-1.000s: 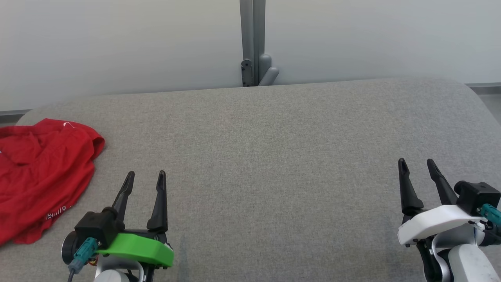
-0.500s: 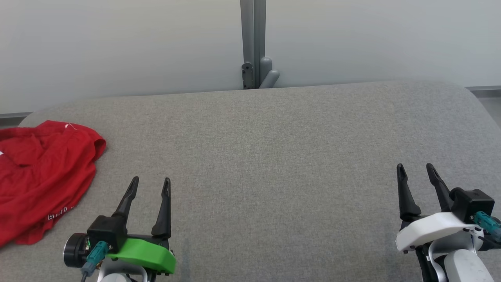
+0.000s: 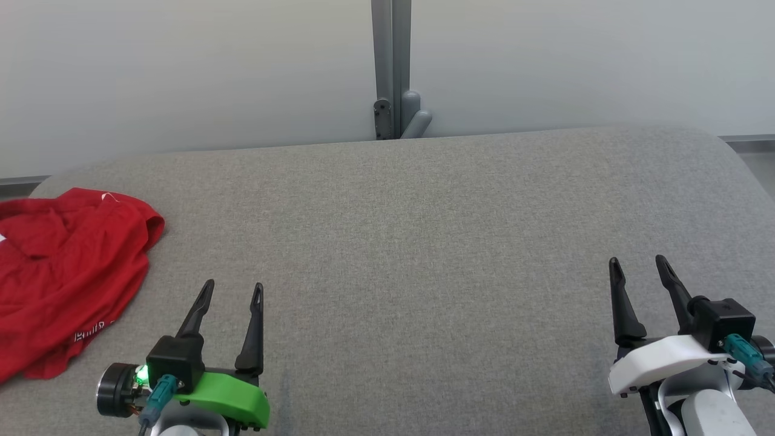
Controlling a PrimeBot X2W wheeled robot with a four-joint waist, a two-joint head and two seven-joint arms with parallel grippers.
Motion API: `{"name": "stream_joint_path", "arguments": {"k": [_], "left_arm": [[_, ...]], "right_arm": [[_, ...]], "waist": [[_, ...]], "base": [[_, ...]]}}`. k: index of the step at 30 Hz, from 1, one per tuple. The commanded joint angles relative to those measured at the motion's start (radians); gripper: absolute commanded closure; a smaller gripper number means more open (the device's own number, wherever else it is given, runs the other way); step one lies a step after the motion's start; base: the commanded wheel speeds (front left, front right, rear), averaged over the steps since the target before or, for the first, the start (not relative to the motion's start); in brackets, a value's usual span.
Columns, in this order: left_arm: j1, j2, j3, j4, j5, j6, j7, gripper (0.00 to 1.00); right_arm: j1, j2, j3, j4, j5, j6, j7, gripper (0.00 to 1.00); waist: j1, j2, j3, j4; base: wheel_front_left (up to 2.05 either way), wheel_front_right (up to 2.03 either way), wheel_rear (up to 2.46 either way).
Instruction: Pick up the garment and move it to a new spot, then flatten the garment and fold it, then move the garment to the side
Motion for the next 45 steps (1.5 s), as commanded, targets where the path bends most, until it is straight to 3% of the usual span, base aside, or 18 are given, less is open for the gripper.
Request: {"name": "stream_joint_path", "arguments": {"k": [1, 31, 45], "left_arm": [[-0.013, 0.004, 0.001, 0.001, 0.014, 0.005, -0.001, 0.0], [-0.031, 0.003, 0.019, 0.008, -0.015, 0.022, -0.002, 0.0], [-0.098, 0.001, 0.051, 0.008, -0.027, 0.041, -0.015, 0.0]], "right_arm": [[0.01, 0.002, -0.001, 0.002, -0.016, 0.0, -0.012, 0.0], [0.021, 0.015, -0.018, 0.003, 0.017, 0.0, -0.017, 0.0], [-0.01, 0.014, 0.011, -0.005, 0.026, 0.0, -0.018, 0.0]], "waist": [[0.0, 0.0, 0.0, 0.001], [0.0, 0.0, 0.007, 0.035], [0.0, 0.0, 0.03, 0.251]], "base": [[0.0, 0.0, 0.0], [0.0, 0.0, 0.0], [0.0, 0.0, 0.0]]}}
